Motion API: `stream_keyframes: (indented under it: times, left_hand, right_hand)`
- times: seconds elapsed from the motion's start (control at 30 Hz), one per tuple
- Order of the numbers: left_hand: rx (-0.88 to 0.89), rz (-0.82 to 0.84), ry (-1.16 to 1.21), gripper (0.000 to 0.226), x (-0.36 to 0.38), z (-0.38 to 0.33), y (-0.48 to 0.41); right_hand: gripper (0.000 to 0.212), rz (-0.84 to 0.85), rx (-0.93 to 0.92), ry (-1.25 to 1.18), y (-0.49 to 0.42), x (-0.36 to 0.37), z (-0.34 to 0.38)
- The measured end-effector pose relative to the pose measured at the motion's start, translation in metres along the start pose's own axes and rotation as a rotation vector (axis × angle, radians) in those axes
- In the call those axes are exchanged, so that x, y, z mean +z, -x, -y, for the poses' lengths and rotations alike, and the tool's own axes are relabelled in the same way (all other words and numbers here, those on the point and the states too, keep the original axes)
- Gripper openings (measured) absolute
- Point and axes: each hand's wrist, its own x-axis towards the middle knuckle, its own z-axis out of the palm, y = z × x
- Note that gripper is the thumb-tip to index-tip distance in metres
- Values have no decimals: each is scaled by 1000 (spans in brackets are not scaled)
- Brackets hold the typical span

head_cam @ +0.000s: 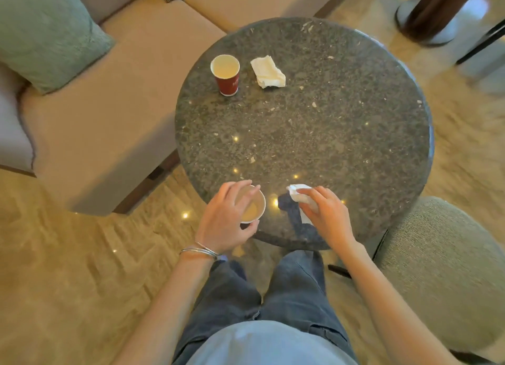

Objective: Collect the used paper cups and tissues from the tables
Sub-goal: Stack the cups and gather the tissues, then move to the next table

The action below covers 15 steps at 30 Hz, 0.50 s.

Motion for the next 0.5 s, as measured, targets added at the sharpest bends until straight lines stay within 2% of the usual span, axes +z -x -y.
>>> stream_keyframes:
  times: [0.17,0.33,0.5]
  left_hand:
    - [126,-51,40,66,-47,45,23]
    - [118,-97,109,71,-69,73,25]
    - [98,-46,148,74,-69,90,10]
  right_hand:
    - [25,-102,11,-67,14,0,66]
    - [26,-146,0,-44,17,1,101]
    - [27,-108,55,-51,0,14,102]
